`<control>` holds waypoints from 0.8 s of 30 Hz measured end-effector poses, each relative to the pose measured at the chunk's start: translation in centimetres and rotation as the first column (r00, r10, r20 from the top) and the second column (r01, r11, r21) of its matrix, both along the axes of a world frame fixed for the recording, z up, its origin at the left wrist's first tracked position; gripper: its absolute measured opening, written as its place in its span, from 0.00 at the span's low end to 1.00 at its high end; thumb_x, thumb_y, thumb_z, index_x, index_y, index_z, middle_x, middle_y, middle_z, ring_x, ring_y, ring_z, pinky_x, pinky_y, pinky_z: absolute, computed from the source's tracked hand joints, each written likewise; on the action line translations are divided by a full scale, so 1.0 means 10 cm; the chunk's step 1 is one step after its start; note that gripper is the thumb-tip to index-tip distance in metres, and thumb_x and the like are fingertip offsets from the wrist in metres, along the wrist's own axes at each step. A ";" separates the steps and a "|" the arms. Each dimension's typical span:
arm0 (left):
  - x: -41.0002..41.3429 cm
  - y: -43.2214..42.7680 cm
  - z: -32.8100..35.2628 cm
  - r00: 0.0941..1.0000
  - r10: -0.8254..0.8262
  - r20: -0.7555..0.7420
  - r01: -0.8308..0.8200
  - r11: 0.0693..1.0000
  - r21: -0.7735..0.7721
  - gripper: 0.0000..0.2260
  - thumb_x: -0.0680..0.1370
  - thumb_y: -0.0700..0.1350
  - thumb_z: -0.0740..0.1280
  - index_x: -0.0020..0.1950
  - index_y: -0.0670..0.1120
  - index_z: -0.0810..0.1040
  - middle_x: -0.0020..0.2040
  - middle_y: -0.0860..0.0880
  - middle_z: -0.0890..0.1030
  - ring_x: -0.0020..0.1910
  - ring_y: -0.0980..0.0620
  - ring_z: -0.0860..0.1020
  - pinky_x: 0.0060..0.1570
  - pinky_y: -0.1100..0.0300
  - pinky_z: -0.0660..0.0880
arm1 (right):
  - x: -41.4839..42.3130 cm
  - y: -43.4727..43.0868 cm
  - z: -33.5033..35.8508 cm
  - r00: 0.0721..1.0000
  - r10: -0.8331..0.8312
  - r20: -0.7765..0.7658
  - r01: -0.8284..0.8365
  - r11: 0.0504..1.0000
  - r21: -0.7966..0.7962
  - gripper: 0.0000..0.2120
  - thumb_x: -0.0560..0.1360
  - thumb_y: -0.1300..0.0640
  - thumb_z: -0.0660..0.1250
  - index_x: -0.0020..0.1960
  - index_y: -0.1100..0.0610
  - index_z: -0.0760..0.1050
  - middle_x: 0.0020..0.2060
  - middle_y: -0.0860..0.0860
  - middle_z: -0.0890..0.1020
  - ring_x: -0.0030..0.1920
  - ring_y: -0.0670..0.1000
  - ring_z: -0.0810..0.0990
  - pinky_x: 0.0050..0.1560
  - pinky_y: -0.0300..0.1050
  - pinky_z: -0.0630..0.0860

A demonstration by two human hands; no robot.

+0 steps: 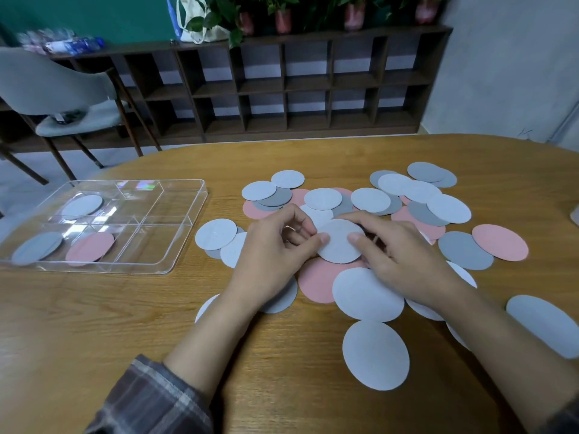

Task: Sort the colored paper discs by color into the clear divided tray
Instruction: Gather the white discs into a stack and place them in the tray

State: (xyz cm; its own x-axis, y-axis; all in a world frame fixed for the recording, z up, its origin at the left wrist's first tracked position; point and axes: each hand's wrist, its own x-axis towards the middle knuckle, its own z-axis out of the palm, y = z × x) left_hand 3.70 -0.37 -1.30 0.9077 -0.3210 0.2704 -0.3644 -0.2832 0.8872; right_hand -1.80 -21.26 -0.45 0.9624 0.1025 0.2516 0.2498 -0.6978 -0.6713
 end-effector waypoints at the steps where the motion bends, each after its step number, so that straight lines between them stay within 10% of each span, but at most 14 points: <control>1: -0.02 -0.01 0.00 0.999 0.010 0.038 -0.011 1.000 0.023 0.10 0.74 0.43 0.79 0.43 0.47 0.79 0.37 0.48 0.82 0.36 0.45 0.80 0.37 0.57 0.77 | 0.00 -0.02 0.00 1.000 -0.015 0.021 0.015 1.000 -0.008 0.13 0.84 0.56 0.62 0.66 0.46 0.77 0.46 0.38 0.82 0.48 0.40 0.78 0.42 0.31 0.72; 5: -0.07 -0.03 0.00 0.984 -0.125 0.129 0.101 0.979 0.180 0.12 0.71 0.50 0.82 0.46 0.52 0.81 0.42 0.55 0.81 0.38 0.52 0.77 0.40 0.60 0.75 | 0.05 -0.13 -0.03 0.990 -0.118 0.076 0.119 0.993 -0.007 0.11 0.84 0.54 0.61 0.64 0.47 0.76 0.43 0.52 0.83 0.41 0.51 0.79 0.44 0.54 0.76; 11: -0.13 -0.07 -0.07 0.939 -0.329 0.105 0.238 0.836 0.495 0.25 0.67 0.66 0.80 0.61 0.61 0.83 0.54 0.63 0.75 0.59 0.62 0.72 0.55 0.67 0.70 | 0.06 -0.15 -0.06 0.987 -0.141 0.082 0.142 0.990 -0.014 0.11 0.84 0.54 0.61 0.65 0.48 0.76 0.42 0.55 0.84 0.42 0.53 0.80 0.43 0.58 0.77; 24: -0.05 -0.03 0.01 0.949 -0.282 -0.141 0.294 0.952 0.079 0.08 0.76 0.40 0.77 0.51 0.48 0.82 0.44 0.53 0.82 0.41 0.55 0.77 0.45 0.63 0.75 | 0.07 -0.14 -0.07 0.990 -0.139 0.022 0.137 0.987 0.087 0.10 0.85 0.55 0.61 0.62 0.47 0.77 0.43 0.52 0.83 0.44 0.53 0.80 0.44 0.59 0.76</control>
State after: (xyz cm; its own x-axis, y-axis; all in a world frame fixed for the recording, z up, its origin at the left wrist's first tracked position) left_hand 3.22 -0.68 -1.24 0.7973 -0.5928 0.1135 -0.3298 -0.2705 0.9045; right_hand -1.14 -22.64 -1.14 0.9582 -0.0540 0.2811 0.1747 -0.6674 -0.7239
